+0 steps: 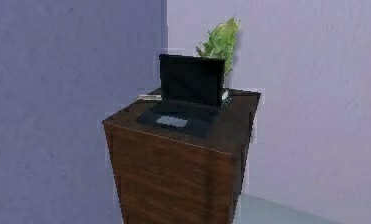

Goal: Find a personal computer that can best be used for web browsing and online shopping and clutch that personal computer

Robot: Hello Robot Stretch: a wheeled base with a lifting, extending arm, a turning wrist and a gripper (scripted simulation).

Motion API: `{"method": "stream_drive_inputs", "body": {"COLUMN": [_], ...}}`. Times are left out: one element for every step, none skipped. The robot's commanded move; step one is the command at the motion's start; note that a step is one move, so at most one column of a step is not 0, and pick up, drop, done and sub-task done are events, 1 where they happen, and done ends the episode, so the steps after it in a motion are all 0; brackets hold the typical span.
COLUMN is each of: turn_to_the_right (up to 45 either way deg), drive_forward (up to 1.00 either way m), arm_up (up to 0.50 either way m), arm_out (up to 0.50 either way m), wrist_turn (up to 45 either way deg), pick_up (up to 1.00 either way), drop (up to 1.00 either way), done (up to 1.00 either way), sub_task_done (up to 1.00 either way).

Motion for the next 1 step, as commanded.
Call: {"method": "stream_drive_inputs", "body": {"turn_to_the_right": [-45.0], "drive_forward": [0.0], "arm_up": [0.0], "arm_out": [0.0], "wrist_turn": [0.0], "pick_up": [0.0], "drop": [0.0], "done": [0.0], "sub_task_done": [0.0]}}
